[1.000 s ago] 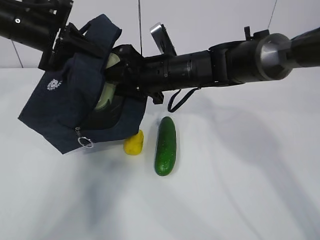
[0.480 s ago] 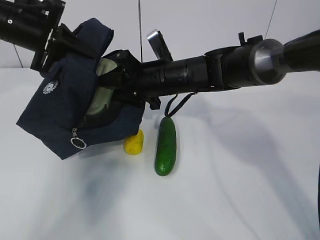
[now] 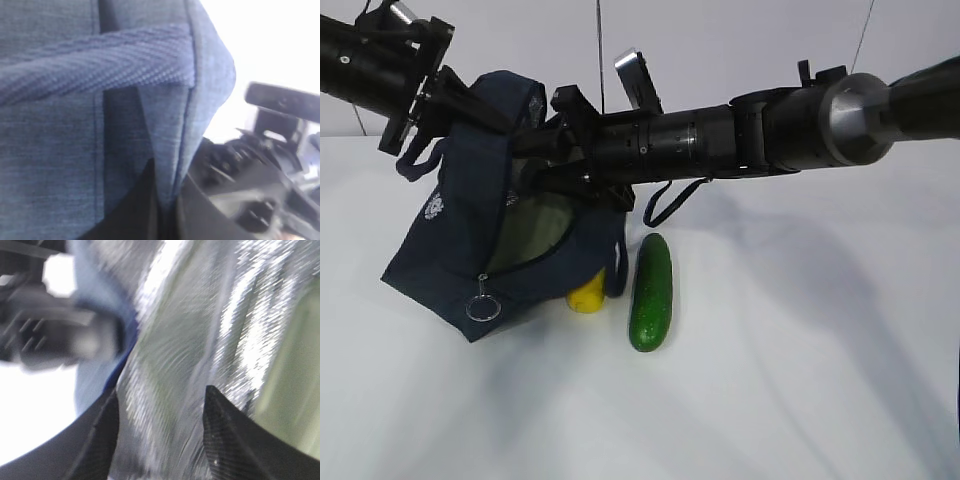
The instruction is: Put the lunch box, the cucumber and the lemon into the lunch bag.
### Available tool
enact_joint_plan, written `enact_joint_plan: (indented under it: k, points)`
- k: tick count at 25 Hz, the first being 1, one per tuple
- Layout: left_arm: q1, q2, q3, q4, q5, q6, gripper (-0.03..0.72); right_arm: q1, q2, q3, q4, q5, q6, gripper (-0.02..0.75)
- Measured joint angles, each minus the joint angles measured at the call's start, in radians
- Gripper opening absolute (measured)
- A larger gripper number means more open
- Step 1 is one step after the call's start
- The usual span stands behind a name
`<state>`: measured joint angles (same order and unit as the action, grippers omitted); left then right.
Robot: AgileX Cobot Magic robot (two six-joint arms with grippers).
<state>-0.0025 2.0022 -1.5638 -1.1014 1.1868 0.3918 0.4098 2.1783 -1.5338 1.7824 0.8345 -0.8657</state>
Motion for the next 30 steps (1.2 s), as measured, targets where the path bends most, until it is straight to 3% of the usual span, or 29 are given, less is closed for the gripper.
enact_joint_plan:
  k: [6, 20, 30]
  points:
    - [0.011, 0.0, 0.0, 0.0, 0.002, 0.0, -0.015, 0.0, 0.0, 0.0, 0.002, 0.023, 0.0, 0.406]
    - [0.064, 0.0, 0.0, 0.117, 0.003, -0.048, -0.015, 0.002, 0.0, 0.0, 0.0, 0.178, -0.075, 0.404]
    - [0.097, 0.0, 0.0, 0.214, 0.003, -0.074, -0.015, 0.002, -0.041, 0.0, -0.135, 0.208, -0.067, 0.403]
